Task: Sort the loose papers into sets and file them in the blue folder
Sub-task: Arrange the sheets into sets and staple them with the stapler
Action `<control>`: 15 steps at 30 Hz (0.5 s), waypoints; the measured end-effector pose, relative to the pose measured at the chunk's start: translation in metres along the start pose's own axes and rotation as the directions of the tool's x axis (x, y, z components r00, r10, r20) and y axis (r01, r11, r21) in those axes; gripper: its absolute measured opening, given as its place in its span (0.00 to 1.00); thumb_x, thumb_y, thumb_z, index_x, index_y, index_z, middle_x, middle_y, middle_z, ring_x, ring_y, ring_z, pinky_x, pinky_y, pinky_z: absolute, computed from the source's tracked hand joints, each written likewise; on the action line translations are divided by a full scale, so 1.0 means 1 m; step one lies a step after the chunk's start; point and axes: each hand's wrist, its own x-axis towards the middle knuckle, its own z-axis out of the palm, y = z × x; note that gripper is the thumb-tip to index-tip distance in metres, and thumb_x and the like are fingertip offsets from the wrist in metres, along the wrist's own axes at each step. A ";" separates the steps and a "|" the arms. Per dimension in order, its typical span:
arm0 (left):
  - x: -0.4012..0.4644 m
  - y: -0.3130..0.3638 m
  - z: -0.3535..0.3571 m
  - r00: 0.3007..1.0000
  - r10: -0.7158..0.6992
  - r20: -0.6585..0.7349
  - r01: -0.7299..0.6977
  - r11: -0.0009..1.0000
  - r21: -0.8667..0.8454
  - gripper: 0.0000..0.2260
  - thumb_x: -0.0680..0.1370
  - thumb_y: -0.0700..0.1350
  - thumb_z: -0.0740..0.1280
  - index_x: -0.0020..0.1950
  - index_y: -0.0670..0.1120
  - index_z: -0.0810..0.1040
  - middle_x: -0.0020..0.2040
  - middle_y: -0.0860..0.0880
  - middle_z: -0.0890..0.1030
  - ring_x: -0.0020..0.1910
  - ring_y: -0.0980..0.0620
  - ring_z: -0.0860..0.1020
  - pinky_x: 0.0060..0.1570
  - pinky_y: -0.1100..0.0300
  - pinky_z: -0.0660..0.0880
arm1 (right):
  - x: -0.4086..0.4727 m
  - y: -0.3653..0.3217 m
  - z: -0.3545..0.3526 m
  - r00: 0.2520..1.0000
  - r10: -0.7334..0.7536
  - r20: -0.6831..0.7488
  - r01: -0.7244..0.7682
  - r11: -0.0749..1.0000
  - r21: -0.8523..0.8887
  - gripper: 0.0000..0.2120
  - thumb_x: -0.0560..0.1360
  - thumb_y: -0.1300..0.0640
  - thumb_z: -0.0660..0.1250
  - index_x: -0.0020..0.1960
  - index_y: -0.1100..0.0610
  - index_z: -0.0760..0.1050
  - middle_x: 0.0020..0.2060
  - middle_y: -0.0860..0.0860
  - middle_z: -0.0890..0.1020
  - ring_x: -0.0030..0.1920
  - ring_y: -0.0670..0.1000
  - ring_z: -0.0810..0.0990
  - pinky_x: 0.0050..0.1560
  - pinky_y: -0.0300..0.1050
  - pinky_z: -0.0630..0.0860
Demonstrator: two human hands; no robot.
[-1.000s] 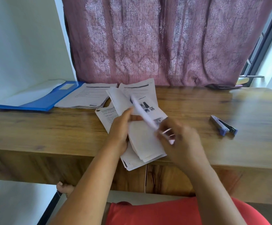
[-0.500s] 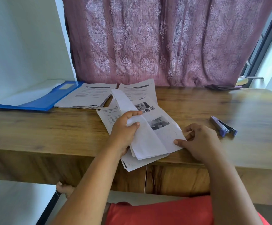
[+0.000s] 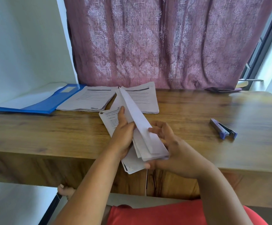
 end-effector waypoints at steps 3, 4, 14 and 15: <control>0.003 -0.003 0.001 1.000 0.010 -0.017 -0.012 0.997 -0.079 0.33 0.82 0.51 0.59 0.77 0.64 0.39 0.62 0.48 0.79 0.49 0.46 0.82 0.50 0.49 0.79 | 0.002 -0.001 0.005 0.991 0.104 -0.088 -0.108 0.993 -0.046 0.44 0.67 0.48 0.77 0.74 0.42 0.54 0.65 0.42 0.72 0.61 0.42 0.74 0.57 0.39 0.74; 0.003 -0.003 0.001 1.000 0.027 -0.008 -0.027 0.998 -0.064 0.33 0.83 0.53 0.58 0.77 0.63 0.36 0.59 0.46 0.81 0.44 0.45 0.83 0.45 0.51 0.80 | 0.005 -0.001 0.006 0.964 0.201 -0.173 -0.205 0.979 -0.002 0.31 0.72 0.51 0.74 0.70 0.49 0.63 0.58 0.46 0.76 0.53 0.44 0.77 0.49 0.36 0.75; 0.028 0.046 -0.040 0.851 0.483 -0.203 -0.161 0.610 0.775 0.38 0.75 0.61 0.67 0.78 0.48 0.54 0.75 0.50 0.63 0.74 0.47 0.60 0.70 0.44 0.62 | 0.012 0.023 -0.042 0.720 0.550 -0.424 -0.059 0.657 0.752 0.06 0.78 0.63 0.66 0.51 0.53 0.78 0.50 0.54 0.84 0.49 0.55 0.83 0.52 0.55 0.80; 0.038 0.048 -0.049 0.891 0.403 -0.210 -0.095 0.616 0.782 0.39 0.74 0.63 0.67 0.78 0.47 0.56 0.74 0.49 0.64 0.73 0.45 0.61 0.70 0.42 0.63 | 0.011 0.022 -0.049 0.739 0.519 -0.430 0.001 0.638 0.770 0.07 0.78 0.64 0.65 0.54 0.54 0.77 0.51 0.53 0.84 0.48 0.53 0.83 0.49 0.51 0.81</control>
